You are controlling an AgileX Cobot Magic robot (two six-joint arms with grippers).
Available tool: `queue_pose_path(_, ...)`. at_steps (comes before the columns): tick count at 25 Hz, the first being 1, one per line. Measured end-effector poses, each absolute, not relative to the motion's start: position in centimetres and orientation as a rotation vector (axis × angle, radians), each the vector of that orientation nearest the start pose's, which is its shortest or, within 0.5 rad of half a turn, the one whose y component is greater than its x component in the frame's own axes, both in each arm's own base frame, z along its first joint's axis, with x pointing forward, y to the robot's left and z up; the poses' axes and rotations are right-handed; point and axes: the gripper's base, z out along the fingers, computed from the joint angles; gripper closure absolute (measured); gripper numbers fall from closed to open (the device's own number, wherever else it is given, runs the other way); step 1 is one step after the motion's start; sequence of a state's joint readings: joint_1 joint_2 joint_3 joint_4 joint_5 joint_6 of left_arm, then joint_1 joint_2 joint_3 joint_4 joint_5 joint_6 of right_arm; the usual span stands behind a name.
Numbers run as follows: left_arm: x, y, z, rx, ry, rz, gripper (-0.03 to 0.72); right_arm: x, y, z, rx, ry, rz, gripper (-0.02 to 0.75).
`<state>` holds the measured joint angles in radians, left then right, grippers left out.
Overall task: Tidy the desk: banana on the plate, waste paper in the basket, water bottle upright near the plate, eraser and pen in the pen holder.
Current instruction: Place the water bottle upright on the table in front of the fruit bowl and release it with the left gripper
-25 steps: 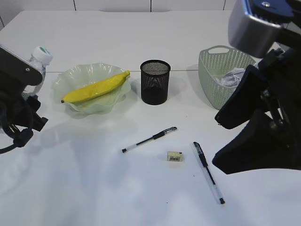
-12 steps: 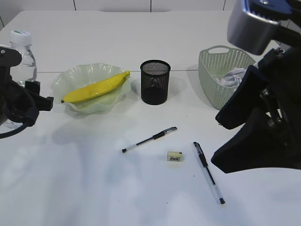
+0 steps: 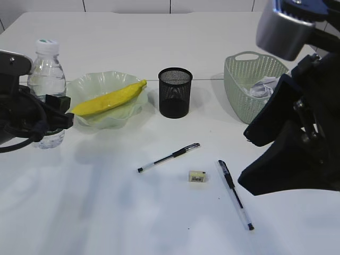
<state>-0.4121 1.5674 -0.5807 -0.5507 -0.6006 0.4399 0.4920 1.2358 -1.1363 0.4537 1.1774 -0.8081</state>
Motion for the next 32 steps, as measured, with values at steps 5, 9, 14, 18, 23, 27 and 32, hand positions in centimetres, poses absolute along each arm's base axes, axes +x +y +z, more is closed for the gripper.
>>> queue_pose_path(5,28.4,-7.7,18.8,0.204,1.955,-0.086,0.291,18.4,14.0,34.5,-1.504,2.186,0.522,0.202)
queue_pose_path(9,28.4,-7.8,18.9,0.281,1.92,-0.159,0.291,18.4,14.0,34.5,-1.502,2.188,0.523,0.202)
queue_pose_path(14,27.7,-8.1,18.7,0.341,1.857,-0.2,0.291,18.4,14.0,34.5,-1.497,2.194,0.518,0.202)
queue_pose_path(18,27.2,-7.6,18.5,0.314,1.814,-0.221,0.291,18.4,14.0,34.5,-1.496,2.199,0.517,0.202)
queue_pose_path(23,26.9,-6.5,18.4,0.263,1.76,-0.219,0.289,18.4,14.0,34.5,-1.492,2.205,0.518,0.202)
queue_pose_path(27,27.2,-6.9,17.9,0.289,1.719,-0.239,0.281,18.4,14.0,34.5,-1.483,2.216,0.522,0.202)
queue_pose_path(32,27.7,-7.1,16.8,0.288,1.674,-0.261,0.279,18.3,13.9,34.5,-1.48,2.227,0.527,0.202)
